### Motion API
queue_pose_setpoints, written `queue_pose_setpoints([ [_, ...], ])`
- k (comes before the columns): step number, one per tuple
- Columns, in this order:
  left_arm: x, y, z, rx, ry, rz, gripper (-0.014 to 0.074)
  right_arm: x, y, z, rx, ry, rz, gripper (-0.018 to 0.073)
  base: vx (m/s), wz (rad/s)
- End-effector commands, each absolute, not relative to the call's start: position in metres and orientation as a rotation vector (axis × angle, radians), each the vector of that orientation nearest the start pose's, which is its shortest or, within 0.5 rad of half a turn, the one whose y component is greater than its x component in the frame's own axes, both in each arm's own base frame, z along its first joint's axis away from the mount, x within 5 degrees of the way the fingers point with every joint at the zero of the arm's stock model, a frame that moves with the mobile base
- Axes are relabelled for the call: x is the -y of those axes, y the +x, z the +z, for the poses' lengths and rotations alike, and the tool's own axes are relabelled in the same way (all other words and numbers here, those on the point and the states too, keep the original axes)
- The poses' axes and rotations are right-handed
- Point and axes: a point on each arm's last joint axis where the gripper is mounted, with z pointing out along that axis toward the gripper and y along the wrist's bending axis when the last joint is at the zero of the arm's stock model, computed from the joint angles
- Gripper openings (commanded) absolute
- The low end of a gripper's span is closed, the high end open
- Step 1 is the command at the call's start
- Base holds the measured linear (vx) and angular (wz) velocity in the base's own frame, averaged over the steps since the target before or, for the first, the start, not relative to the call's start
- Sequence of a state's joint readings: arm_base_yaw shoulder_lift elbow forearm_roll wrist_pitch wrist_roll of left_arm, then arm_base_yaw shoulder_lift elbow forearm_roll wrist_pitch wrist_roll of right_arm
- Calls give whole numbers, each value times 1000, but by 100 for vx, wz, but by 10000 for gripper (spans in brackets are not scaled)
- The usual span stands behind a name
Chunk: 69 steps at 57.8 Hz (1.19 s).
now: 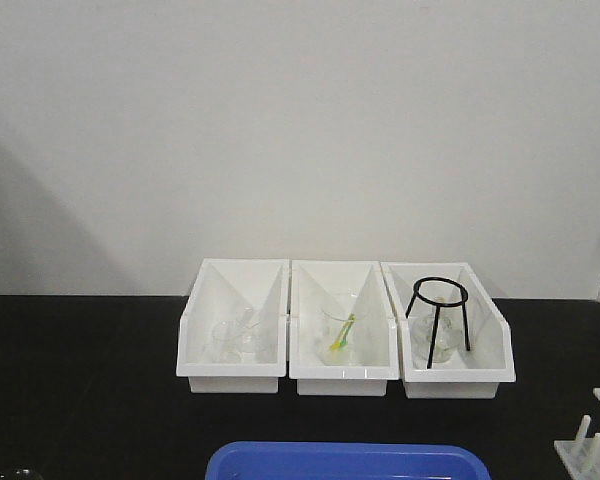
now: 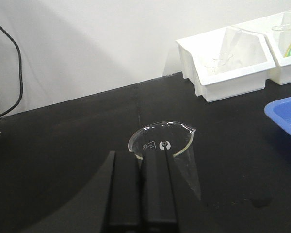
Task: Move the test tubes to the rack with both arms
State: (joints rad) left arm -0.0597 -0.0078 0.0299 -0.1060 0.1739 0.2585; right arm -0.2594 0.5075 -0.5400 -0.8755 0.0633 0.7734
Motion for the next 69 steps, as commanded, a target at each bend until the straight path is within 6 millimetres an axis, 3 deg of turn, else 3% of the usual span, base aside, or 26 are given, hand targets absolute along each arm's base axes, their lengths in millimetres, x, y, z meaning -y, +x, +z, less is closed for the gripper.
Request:
queue_pose_setpoints([
  [1, 4, 57, 186, -1607, 163, 50, -17, 29, 104, 367, -1433, 115, -314, -7, 0, 0],
  [9, 4, 57, 186, -1607, 163, 50, -17, 28, 101, 364, -1444, 178, -254, -7, 0, 0],
  [15, 4, 57, 186, -1607, 163, 50, -17, 18, 94, 349, -1466, 79, -223, -7, 0, 0],
  [24, 4, 57, 186, -1607, 163, 50, -17, 5, 74, 301, -1486, -59, -168, -7, 0, 0],
  [34, 4, 57, 186, -1607, 163, 50, -17, 4, 57, 244, -1493, 16, -97, -7, 0, 0],
  [43, 4, 57, 186, -1608, 163, 50, -17, 4, 57, 195, -1548, 105, 5, -7, 0, 0],
  [48, 4, 57, 186, -1607, 163, 50, -17, 4, 57, 190, -1619, 129, 20, -7, 0, 0],
  [69, 4, 57, 186, -1607, 163, 50, -17, 4, 57, 190, -1609, 125, 17, -7, 0, 0],
])
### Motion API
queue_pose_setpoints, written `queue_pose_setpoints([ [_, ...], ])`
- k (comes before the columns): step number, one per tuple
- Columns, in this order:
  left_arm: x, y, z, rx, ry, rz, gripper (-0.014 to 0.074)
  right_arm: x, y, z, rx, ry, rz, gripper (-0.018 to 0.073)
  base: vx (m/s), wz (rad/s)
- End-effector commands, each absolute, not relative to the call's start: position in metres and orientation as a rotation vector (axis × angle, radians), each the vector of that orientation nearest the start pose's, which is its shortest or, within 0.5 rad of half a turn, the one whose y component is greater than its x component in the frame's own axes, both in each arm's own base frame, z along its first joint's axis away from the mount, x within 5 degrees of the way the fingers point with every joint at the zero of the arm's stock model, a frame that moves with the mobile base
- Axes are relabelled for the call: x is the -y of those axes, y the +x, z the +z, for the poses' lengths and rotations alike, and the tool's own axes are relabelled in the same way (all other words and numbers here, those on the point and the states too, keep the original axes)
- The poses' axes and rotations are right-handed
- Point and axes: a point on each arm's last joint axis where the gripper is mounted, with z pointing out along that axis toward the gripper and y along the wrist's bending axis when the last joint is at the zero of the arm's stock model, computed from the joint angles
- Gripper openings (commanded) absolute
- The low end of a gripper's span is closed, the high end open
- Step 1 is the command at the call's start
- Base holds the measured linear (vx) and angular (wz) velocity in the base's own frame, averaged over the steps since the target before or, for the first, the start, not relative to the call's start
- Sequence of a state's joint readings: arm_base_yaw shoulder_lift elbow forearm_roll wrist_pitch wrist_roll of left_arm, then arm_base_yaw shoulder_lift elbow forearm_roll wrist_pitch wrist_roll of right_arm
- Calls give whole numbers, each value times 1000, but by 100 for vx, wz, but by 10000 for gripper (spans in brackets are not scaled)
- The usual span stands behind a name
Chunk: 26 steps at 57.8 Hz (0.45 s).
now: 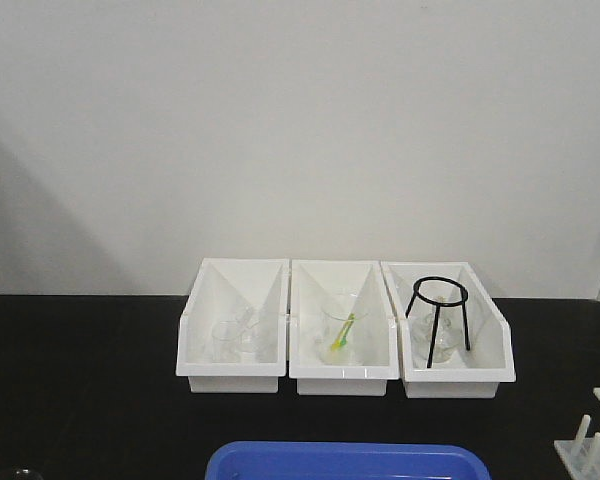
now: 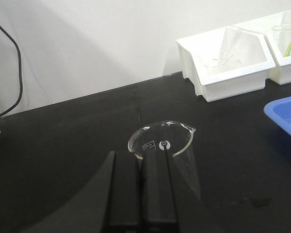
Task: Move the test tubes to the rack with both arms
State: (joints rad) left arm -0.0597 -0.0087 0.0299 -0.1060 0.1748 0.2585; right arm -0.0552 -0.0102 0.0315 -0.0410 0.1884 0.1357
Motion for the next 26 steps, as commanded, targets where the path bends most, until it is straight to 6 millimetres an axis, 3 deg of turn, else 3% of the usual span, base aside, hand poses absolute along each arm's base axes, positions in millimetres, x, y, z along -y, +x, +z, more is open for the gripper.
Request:
queue_pose_setpoints([
  [1, 4, 57, 186, -1607, 163, 50, -17, 4, 57, 190, -1609, 125, 17, -7, 0, 0],
  [26, 4, 57, 186, -1607, 163, 50, -17, 4, 57, 190, -1609, 125, 17, -7, 0, 0],
])
